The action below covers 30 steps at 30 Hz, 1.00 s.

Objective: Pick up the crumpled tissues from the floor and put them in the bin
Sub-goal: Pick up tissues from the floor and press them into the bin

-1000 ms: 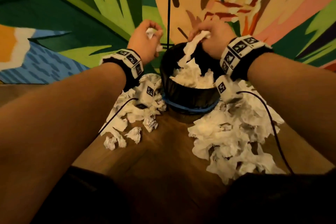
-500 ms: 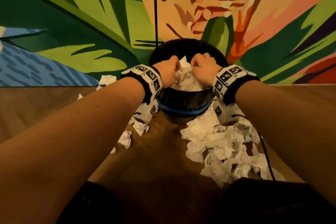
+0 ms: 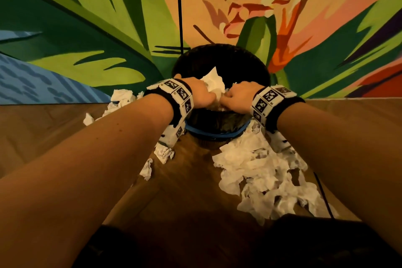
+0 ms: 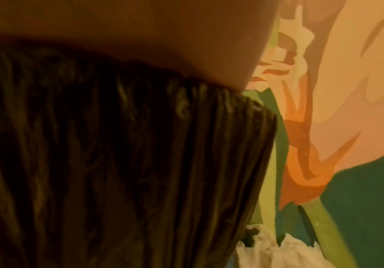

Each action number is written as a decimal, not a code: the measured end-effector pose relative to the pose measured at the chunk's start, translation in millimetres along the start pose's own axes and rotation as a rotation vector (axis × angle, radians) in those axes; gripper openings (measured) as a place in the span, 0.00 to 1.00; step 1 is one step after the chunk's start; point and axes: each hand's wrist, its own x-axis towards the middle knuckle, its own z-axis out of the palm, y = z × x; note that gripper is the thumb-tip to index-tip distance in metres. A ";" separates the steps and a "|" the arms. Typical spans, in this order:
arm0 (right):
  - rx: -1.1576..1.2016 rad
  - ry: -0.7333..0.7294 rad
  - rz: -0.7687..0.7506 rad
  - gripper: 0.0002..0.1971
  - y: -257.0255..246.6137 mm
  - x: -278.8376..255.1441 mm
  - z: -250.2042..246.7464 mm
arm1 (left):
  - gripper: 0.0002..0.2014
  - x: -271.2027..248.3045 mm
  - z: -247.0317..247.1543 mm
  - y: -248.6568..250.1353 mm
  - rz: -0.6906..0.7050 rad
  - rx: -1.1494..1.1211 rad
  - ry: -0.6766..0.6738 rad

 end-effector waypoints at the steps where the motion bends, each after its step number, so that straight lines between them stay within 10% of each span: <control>1: -0.080 -0.044 0.014 0.26 0.5 1.4 1.7 | 0.31 1.7 0.8 0.7 0.000 0.018 -0.042; 6: -0.166 -0.021 0.012 0.27 1.7 3.6 -2.4 | 0.33 -1.7 -0.3 -2.3 -0.022 0.080 -0.023; 17: 0.364 0.620 -0.207 0.25 -44.0 -7.1 -53.8 | 0.15 -52.1 -9.8 -98.0 -0.121 -0.534 0.620; 23: 0.398 0.630 -0.477 0.21 -138.2 -5.1 -44.9 | 0.13 -76.3 72.2 -131.3 -0.320 -0.473 0.324; 30: 0.450 0.284 -0.386 0.17 -166.7 20.3 49.7 | 0.17 -87.5 183.7 -97.4 -0.435 -0.475 -0.064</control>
